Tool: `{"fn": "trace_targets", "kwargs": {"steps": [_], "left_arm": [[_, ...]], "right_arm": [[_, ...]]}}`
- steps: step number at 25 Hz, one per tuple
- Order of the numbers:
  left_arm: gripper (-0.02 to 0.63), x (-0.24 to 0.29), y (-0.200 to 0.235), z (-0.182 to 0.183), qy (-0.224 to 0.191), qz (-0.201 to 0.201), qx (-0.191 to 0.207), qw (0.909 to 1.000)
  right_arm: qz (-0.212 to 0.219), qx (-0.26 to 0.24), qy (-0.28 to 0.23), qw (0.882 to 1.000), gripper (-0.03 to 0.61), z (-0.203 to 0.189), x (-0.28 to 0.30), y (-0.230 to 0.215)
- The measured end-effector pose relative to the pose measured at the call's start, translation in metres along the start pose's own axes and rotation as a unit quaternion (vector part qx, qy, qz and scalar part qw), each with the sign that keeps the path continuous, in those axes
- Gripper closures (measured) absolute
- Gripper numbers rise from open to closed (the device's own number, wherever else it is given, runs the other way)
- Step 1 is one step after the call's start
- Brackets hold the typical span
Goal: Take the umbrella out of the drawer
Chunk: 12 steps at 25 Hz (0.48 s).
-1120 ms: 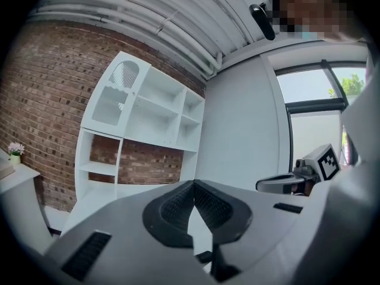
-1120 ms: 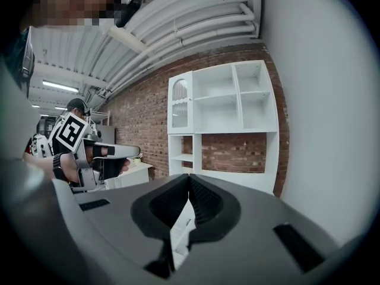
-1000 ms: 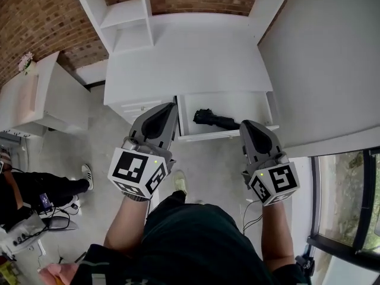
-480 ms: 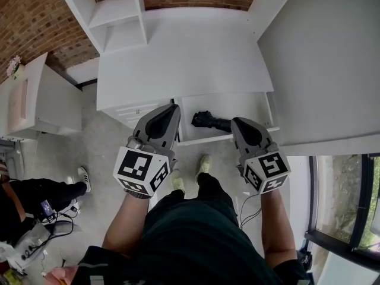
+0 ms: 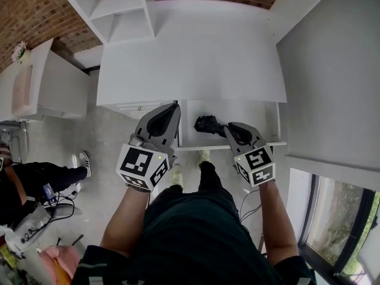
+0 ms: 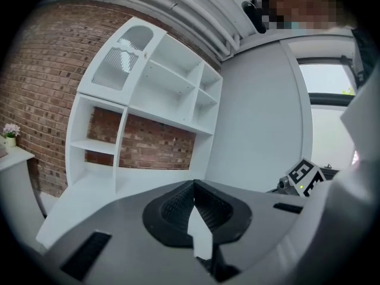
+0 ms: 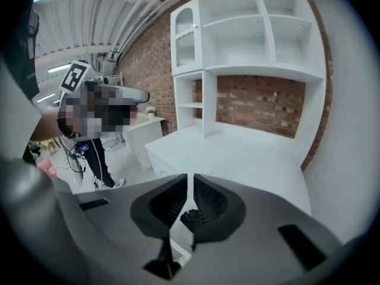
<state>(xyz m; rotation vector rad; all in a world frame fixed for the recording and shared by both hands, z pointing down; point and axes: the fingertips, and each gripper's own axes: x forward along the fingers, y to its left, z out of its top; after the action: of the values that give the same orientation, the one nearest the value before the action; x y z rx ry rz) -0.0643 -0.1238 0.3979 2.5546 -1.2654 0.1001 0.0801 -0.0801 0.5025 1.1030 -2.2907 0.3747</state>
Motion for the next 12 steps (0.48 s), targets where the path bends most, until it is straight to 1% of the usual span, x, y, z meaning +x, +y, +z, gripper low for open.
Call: {"fn": "trace_targets", "kwargs": {"steps": [3,6,9,12], "left_arm": [[0.607,0.024,0.005,-0.007,0.02,0.022,-0.009,0.9995],[0.607,0.041,0.006,-0.018,0.038,0.043,-0.012,0.9983],[0.607,0.058,0.009,-0.028,0.05,0.06,-0.007,0.9969],[0.607,0.07,0.015,-0.038,0.061,0.077,-0.008,0.9951]], "right_arm": [[0.044,-0.014,0.041,0.998,0.571,-0.016,0.02,-0.013],[0.085,-0.038,0.09,0.992,0.571,-0.047,0.041,-0.023],[0.118,-0.064,0.141,0.981,0.563,-0.082,0.064,-0.034],[0.155,-0.079,0.188,0.967,0.521,-0.118,0.088,-0.04]]}}
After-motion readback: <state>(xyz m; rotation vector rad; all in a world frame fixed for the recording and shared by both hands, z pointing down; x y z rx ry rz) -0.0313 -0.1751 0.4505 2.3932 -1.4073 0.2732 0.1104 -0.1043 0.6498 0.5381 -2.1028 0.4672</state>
